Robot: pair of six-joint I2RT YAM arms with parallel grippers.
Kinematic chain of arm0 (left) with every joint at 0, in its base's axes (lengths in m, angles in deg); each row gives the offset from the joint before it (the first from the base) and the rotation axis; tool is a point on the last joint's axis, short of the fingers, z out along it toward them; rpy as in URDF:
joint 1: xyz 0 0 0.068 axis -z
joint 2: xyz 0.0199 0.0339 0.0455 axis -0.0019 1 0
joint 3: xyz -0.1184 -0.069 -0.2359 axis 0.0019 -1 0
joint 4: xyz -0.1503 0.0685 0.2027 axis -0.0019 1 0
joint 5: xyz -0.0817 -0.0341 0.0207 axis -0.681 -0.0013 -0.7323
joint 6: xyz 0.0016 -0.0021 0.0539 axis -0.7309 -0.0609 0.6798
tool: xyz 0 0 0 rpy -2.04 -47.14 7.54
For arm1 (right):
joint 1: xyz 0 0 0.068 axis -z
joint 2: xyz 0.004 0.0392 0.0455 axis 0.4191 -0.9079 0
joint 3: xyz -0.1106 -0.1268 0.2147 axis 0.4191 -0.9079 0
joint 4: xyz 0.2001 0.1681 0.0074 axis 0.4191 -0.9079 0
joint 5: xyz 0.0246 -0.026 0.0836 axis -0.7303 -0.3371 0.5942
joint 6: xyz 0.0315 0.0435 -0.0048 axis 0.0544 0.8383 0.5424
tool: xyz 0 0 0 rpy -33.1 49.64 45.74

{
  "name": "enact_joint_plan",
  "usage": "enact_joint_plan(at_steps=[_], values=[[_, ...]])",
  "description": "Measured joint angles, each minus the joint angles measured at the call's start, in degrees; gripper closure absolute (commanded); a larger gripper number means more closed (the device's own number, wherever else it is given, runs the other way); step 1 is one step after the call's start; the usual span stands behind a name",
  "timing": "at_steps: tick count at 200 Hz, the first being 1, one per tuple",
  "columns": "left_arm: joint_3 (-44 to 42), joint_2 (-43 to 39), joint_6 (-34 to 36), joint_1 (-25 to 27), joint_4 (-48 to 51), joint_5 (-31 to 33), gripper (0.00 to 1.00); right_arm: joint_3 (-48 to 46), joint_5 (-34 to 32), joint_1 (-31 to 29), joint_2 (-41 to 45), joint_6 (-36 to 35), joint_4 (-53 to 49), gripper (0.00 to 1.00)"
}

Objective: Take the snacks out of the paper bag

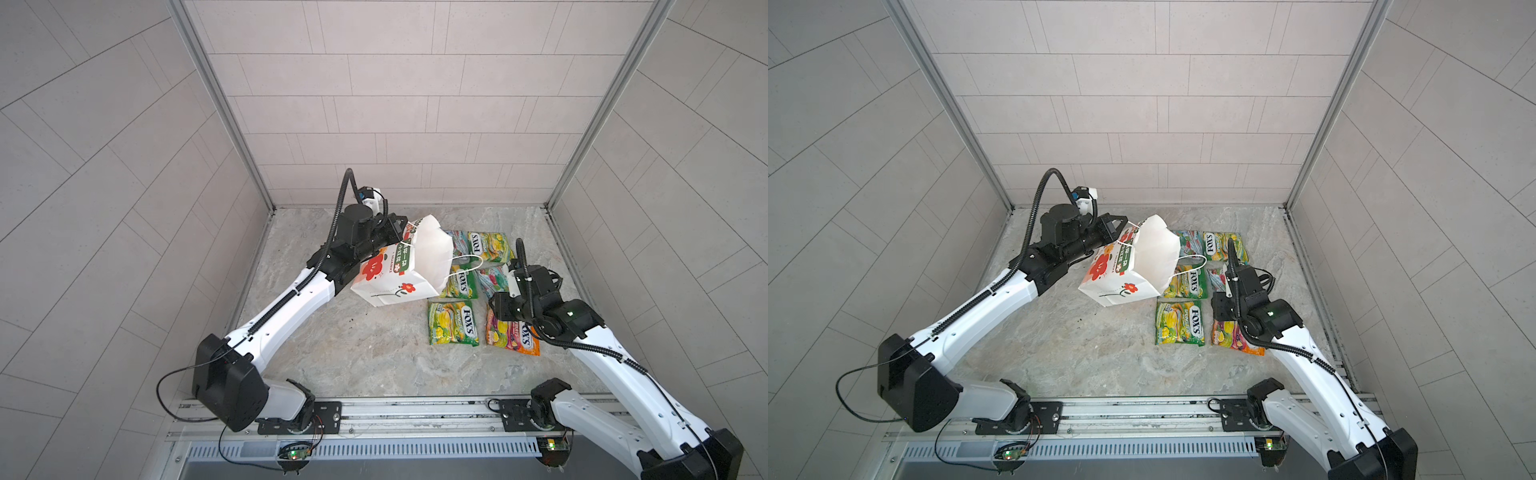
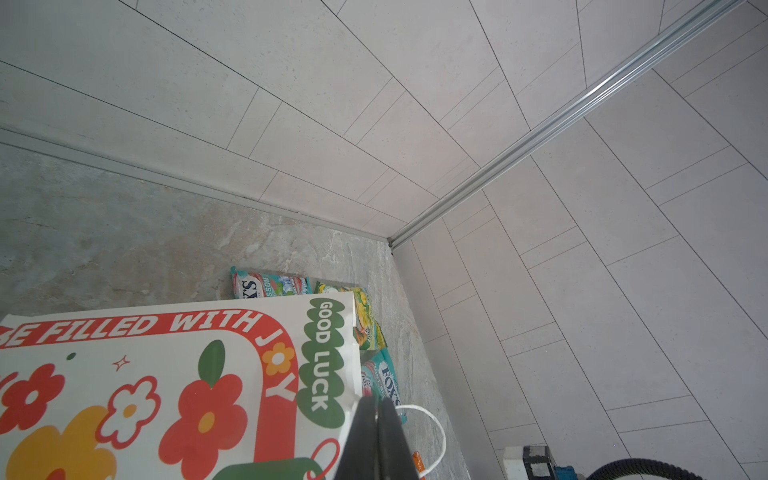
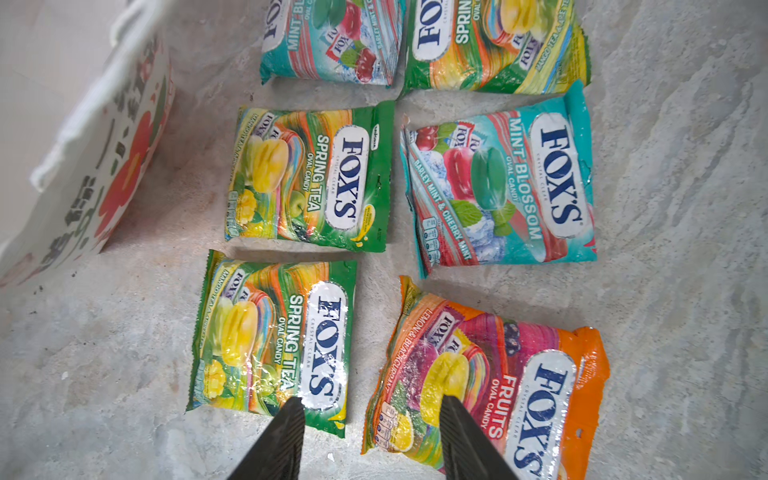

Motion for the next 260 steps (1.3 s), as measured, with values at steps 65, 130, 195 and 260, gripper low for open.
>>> enact_joint_plan(at_steps=[65, 130, 195, 260], values=[[0.00, -0.17, 0.07, -1.68, 0.09, -1.27, 1.00, 0.02, 10.64, 0.96, 0.24, 4.74, 8.17, 0.44], [0.00, -0.26, 0.04, -1.68, 0.13, -2.25, 1.00, 0.92, 21.09, 1.77, -5.90, 11.72, 21.00, 0.42], [0.00, -0.61, 0.02, -1.68, 0.28, -2.95, 1.00, 1.92, 19.45, 3.02, -13.20, 16.24, 25.59, 0.50], [0.00, -0.87, 0.04, -1.68, 0.72, -3.41, 1.00, 8.92, 18.73, 3.17, -15.34, 17.46, 27.80, 1.00]])
